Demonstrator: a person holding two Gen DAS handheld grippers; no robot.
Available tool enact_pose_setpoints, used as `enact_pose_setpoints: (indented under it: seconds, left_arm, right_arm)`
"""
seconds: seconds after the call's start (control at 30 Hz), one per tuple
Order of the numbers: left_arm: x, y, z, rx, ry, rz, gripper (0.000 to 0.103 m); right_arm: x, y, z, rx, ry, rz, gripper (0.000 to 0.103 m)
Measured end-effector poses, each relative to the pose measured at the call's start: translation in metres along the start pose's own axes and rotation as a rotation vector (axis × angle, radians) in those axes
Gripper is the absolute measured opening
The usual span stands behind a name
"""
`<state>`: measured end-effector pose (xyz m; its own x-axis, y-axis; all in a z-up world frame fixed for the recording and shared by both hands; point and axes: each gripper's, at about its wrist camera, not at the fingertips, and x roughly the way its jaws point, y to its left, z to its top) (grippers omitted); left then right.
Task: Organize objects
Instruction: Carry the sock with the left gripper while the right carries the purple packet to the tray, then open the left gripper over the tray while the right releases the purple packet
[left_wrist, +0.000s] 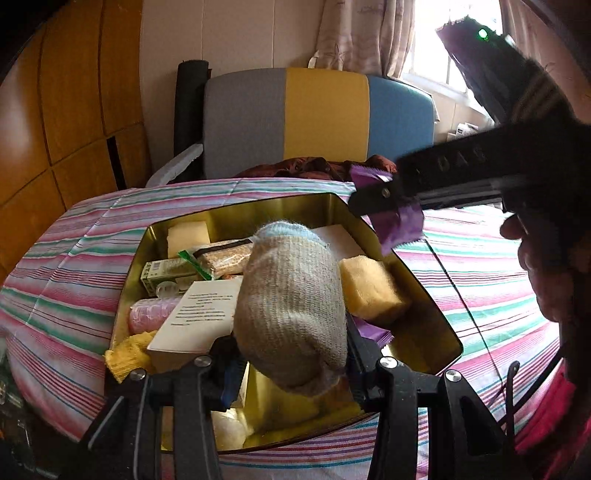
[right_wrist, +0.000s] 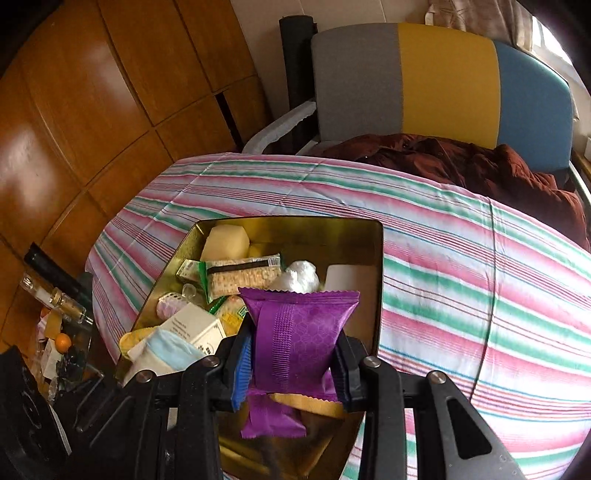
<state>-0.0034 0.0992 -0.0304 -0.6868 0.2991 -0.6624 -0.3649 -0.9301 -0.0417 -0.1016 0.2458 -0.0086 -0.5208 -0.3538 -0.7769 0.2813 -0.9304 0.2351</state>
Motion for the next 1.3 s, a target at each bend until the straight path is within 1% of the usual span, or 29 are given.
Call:
enact_pose_setpoints:
  seconds: [0.2,0.37,0.4,0.43,0.47,0.53,0.63,0.8,0.9,1.0,1.07,1.13,1.17,1.3]
  left_arm:
    - [0.012,-0.001,-0.001,-0.004,0.02,0.0,0.047]
    - [0.019,-0.002,-0.001,-0.01,0.039,-0.001,0.048]
    - [0.021,-0.002,-0.001,-0.014,0.043,-0.003,0.049]
    - [0.022,-0.001,-0.002,-0.019,0.049,-0.005,0.05]
    - [0.023,0.0,-0.002,-0.023,0.049,-0.005,0.051]
    - [0.022,0.001,-0.002,-0.024,0.037,0.003,0.06]
    - [0.022,0.004,-0.001,-0.031,0.031,0.01,0.065]
    - [0.02,0.008,-0.001,-0.053,0.025,0.009,0.066]
    - [0.015,0.011,0.0,-0.069,0.004,0.009,0.067]
    - [0.01,0.014,0.003,-0.084,-0.014,0.016,0.069]
    - [0.005,0.017,0.004,-0.09,-0.028,0.027,0.073]
    - [0.0,0.019,0.006,-0.1,-0.038,0.042,0.077]
    - [-0.002,0.021,0.006,-0.103,-0.042,0.049,0.077]
    - [-0.012,0.026,0.008,-0.116,-0.061,0.082,0.084]
  right_arm:
    - [0.012,-0.001,0.009,-0.004,0.015,0.002,0.036]
    - [0.023,-0.002,0.014,-0.006,0.033,0.006,0.037]
    - [0.025,-0.001,0.015,-0.006,0.035,0.006,0.04]
    - [0.027,-0.001,0.016,-0.001,0.035,0.007,0.046]
    - [0.029,-0.001,0.017,0.005,0.035,0.011,0.049]
    - [0.033,-0.001,0.02,0.018,0.033,0.022,0.051]
    - [0.035,-0.001,0.02,0.035,0.031,0.034,0.061]
    - [0.032,-0.006,0.015,0.063,0.027,0.033,0.061]
    - [0.025,-0.013,0.009,0.091,0.015,0.01,0.065]
    - [0.016,-0.018,0.001,0.109,-0.006,-0.035,0.068]
    - [0.01,-0.02,-0.005,0.116,-0.026,-0.06,0.075]
    - [0.004,-0.022,-0.011,0.123,-0.044,-0.088,0.08]
    - [0.001,-0.021,-0.015,0.12,-0.053,-0.106,0.081]
    - [-0.006,-0.015,-0.031,0.108,-0.073,-0.157,0.083]
